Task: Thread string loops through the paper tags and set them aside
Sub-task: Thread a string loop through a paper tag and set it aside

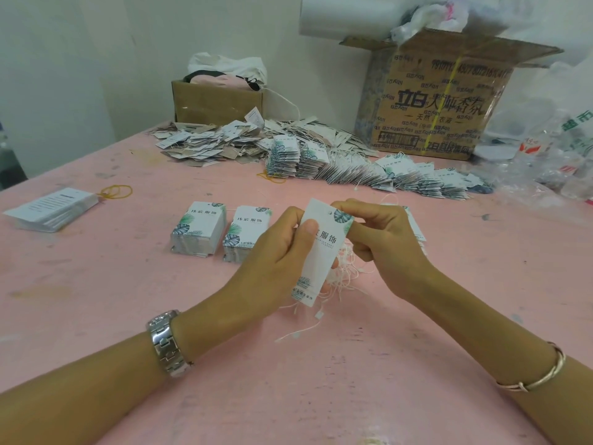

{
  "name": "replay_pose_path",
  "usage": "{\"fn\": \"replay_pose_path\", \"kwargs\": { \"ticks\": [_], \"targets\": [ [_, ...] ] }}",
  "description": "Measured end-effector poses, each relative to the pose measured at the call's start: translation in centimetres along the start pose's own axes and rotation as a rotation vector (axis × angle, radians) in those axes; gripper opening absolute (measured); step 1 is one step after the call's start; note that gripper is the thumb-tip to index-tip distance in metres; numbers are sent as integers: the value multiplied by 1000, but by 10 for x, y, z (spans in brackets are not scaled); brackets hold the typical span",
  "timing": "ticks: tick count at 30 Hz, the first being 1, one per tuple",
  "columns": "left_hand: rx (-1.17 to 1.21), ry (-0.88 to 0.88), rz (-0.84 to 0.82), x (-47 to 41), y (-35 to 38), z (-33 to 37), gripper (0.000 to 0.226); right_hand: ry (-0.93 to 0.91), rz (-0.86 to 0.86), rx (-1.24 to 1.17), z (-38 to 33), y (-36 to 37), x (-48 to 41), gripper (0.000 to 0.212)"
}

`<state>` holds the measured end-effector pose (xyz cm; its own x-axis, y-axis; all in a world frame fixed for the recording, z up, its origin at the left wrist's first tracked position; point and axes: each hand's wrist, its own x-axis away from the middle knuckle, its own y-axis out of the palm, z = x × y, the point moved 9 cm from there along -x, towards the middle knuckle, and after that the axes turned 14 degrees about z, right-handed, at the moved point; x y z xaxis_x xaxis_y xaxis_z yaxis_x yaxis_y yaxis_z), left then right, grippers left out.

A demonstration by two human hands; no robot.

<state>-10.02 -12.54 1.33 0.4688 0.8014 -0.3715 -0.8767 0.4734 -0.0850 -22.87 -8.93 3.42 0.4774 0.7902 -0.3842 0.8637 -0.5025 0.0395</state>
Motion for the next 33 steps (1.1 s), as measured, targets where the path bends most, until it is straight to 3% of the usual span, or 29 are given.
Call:
{"fn": "replay_pose_path", "kwargs": {
  "ticks": [2,4,6,9,20,23,26,33],
  "targets": [
    [25,28,70,-2,-5,1,17,-18,-17,8,-2,1,0,23],
    [90,82,148,-3,-13,5,27,-38,-37,23,-3,2,1,20],
    [22,207,190,-4,-19,15,34,-48,-41,26,-3,3,1,17],
    [-86,311,241,-3,-24,23,24,-68,-57,-1,-4,5,1,19],
    [-138,365,290,-3,-27,32,7,-178,-112,81,-8,8,2,30],
    [-152,370,282,-3,-25,31,5,-183,-167,114,-8,11,3,24],
    [-175,372,287,-4,-27,31,3,-128,-220,142,-3,10,1,13],
    [-137,387,380,-4,-41,34,10,33,-201,210,18,-23,-23,19]
  ]
}}
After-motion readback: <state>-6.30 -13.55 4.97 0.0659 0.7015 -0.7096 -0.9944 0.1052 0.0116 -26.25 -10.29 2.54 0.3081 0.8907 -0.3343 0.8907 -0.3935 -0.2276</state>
